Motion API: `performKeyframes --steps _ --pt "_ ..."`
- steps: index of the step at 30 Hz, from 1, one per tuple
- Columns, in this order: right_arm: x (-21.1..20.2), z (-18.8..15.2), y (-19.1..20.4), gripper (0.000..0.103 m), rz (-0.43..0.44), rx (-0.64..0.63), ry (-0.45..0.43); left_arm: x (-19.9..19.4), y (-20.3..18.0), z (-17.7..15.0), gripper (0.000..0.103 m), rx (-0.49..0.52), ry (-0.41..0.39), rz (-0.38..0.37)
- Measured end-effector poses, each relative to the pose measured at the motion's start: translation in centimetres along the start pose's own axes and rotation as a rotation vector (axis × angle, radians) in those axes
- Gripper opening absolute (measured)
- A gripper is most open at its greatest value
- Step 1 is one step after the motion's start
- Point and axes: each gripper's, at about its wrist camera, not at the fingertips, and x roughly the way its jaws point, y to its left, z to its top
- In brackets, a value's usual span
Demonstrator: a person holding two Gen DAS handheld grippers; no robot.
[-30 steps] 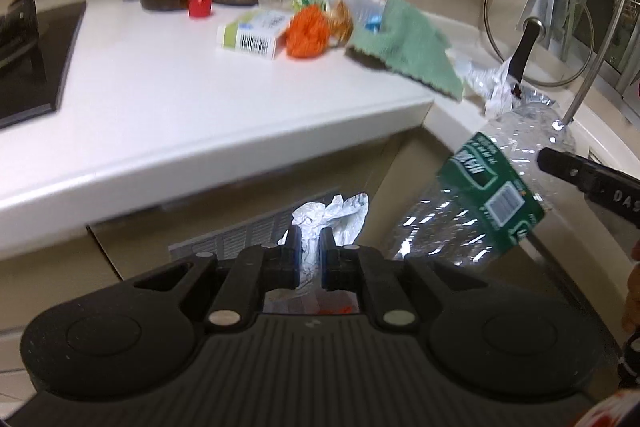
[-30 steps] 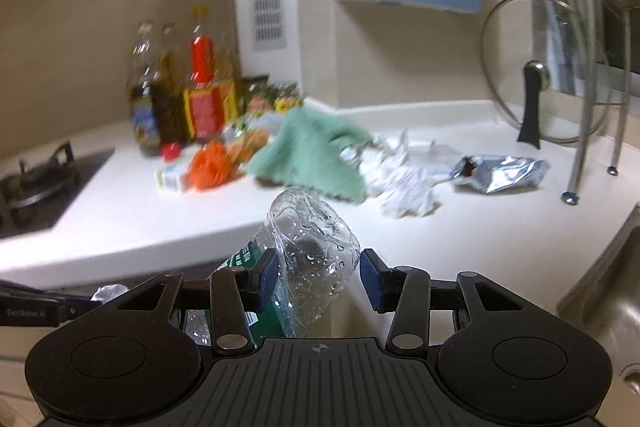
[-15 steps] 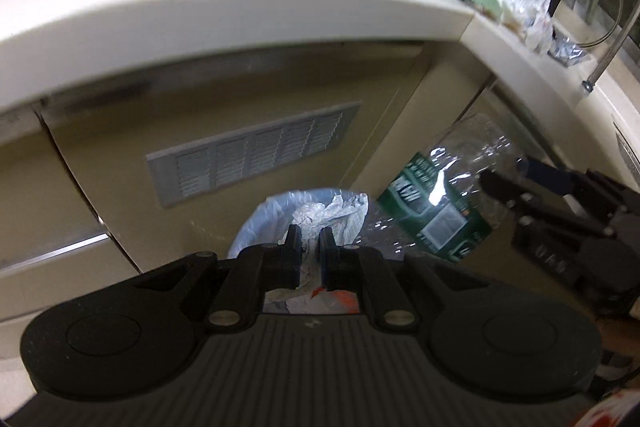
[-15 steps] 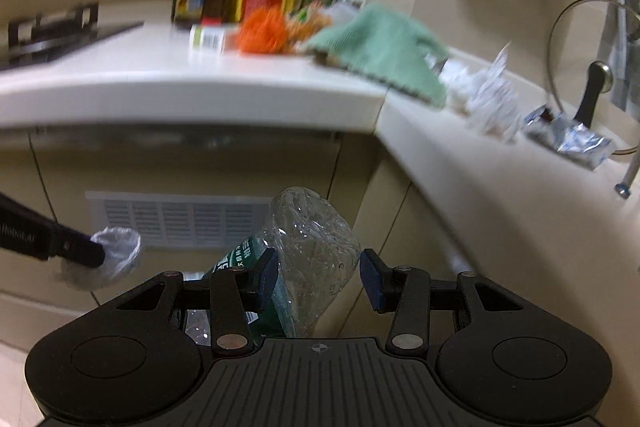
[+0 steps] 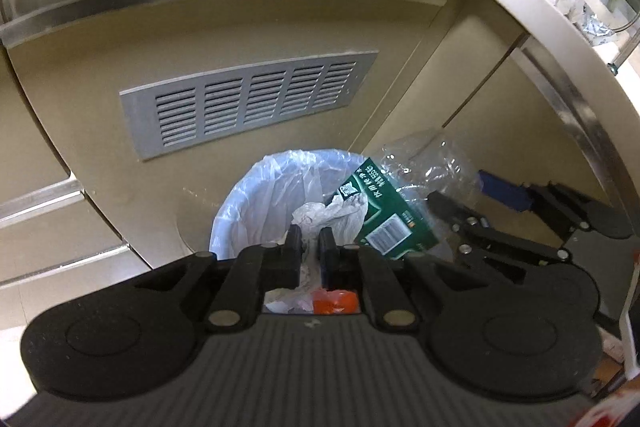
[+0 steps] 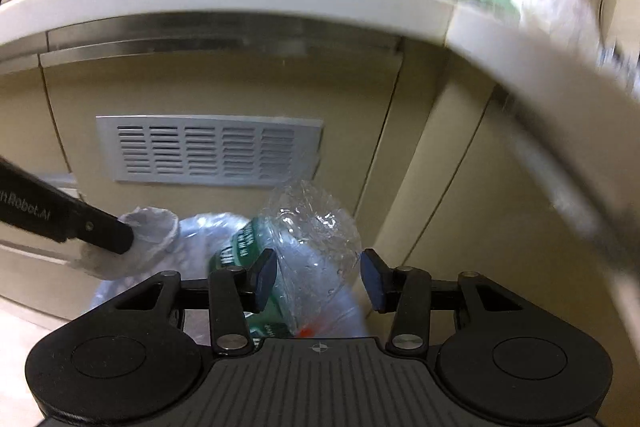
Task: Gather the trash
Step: 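Carry both items over the wastebasket and open both grippers to drop them, then move both grippers back to the counter and grasp white tissue with the right gripper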
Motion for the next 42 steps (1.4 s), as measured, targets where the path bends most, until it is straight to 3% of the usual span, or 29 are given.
performKeyframes --steps 2,7,17,21,28,35,42 --pt "0.4 -0.3 -0.7 0.057 0.039 0.053 0.029 0.3 0.0 -0.2 0.008 -0.003 0.008 0.005" --pt "0.4 -0.6 -1.7 0.057 0.071 0.094 0.054 0.7 -0.2 -0.4 0.008 -0.005 0.021 0.008" --pt "-0.2 -0.6 -3.7 0.057 0.049 0.197 0.105 2.1 -1.0 -0.4 0.009 -0.006 0.043 -0.002" --pt "-0.3 -0.9 -4.0 0.057 0.044 0.223 0.122 2.5 -1.3 -0.4 0.013 -0.003 0.053 -0.001" --pt "-0.3 -0.9 -3.9 0.057 0.053 0.241 0.144 2.8 -1.4 -0.4 0.029 0.000 0.072 0.002" --pt "-0.8 -0.6 -3.9 0.058 0.075 0.275 0.176 1.7 -1.4 -0.5 0.029 0.026 0.072 0.029" --pt "-2.6 0.4 -3.9 0.061 0.127 0.333 0.178 -2.2 -0.6 -0.3 0.029 0.049 0.022 0.086"
